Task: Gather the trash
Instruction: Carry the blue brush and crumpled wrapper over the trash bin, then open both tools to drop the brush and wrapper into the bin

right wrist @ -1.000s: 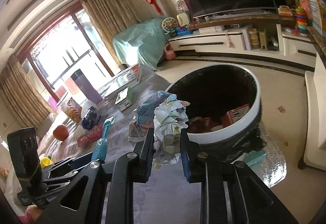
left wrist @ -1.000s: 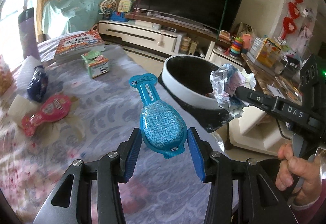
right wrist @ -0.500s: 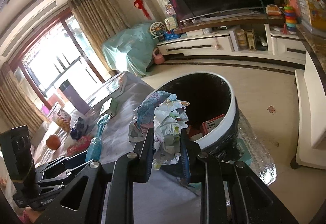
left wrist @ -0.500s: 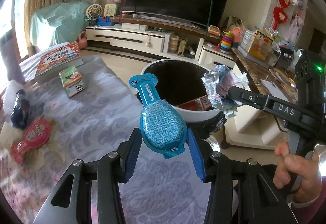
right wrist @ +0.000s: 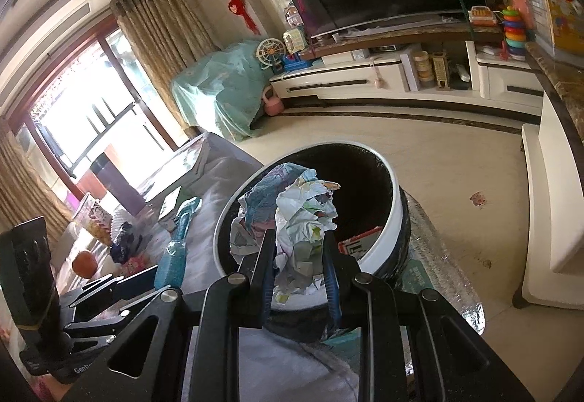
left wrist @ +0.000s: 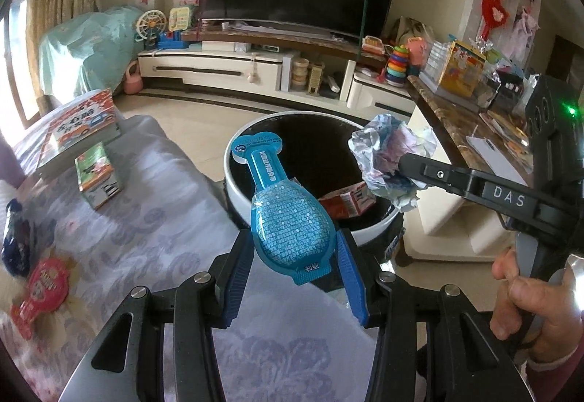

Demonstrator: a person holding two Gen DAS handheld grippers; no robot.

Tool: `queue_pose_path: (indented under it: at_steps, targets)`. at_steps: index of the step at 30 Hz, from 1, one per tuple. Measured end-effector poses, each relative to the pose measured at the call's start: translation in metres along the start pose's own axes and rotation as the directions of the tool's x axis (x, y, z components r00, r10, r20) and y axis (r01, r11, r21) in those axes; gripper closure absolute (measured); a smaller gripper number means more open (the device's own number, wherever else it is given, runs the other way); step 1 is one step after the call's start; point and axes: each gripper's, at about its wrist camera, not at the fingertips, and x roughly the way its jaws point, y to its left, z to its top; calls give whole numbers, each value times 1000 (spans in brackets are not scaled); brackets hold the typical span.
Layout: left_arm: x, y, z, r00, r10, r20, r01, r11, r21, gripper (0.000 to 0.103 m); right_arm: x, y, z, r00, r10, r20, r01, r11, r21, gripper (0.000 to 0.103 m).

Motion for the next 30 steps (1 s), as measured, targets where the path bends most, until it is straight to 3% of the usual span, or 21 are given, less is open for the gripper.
queue_pose_path:
  at_steps: [11,30]
  targets:
    - [28,-8,27,1000,9,-14,-8,999,37,58,17,-12,20,1000,-27,-11,27,1000,-3,79]
    - [62,-4,52,997,-12,-72,13,1000,14,57,48,-20,33,997,-52,-61,51,999,-5,79]
